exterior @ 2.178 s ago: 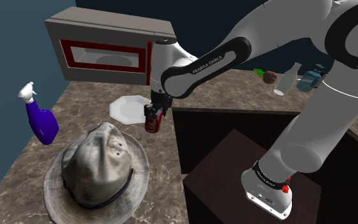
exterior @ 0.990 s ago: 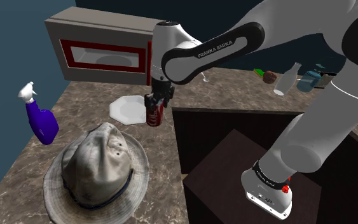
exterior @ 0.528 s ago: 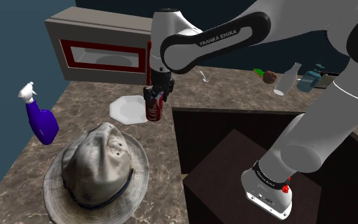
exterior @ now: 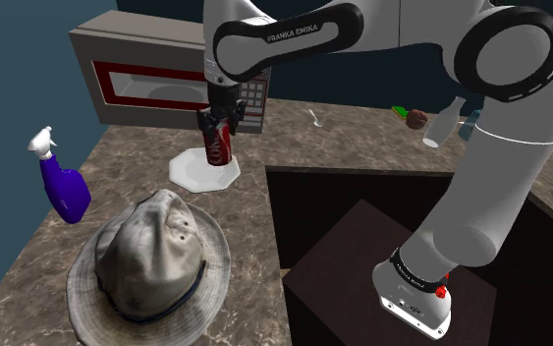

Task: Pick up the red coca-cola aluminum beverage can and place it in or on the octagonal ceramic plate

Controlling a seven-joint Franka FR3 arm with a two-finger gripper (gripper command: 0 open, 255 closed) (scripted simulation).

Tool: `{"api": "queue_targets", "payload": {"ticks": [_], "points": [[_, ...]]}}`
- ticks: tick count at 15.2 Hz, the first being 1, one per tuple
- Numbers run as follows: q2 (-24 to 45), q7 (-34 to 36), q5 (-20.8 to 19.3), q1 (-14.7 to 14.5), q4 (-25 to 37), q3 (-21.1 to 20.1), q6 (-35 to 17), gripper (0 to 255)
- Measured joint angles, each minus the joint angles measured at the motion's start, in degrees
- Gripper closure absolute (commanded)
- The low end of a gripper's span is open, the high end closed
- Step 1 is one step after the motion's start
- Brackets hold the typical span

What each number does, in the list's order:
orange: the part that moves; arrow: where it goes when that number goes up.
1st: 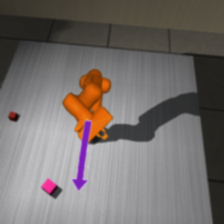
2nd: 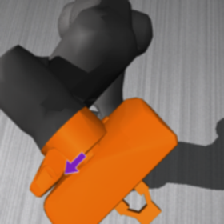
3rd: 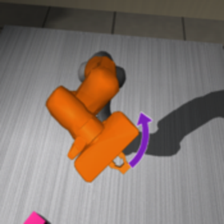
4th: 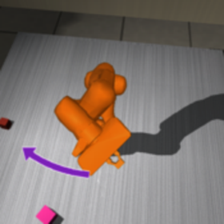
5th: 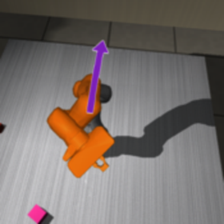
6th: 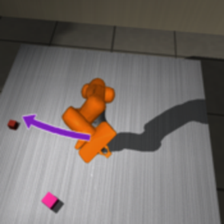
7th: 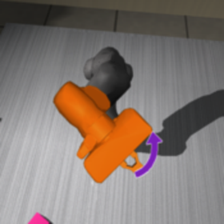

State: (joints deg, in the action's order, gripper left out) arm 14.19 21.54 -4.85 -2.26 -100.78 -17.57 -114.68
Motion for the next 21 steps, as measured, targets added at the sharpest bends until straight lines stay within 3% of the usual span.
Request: {"api": "queue_targets", "payload": {"ticks": [4, 6, 21], "points": [[10.26, -0.32, -2.52, -1.21, 15.85, 0.91, 5.92, 255], [12.49, -0.33, -3.02, -1.53, 18.62, 1.16, 6.54, 255], [15.88, 0.41, -4.21, -1.54, 12.38, 1.81, -2.94, 255]]}}
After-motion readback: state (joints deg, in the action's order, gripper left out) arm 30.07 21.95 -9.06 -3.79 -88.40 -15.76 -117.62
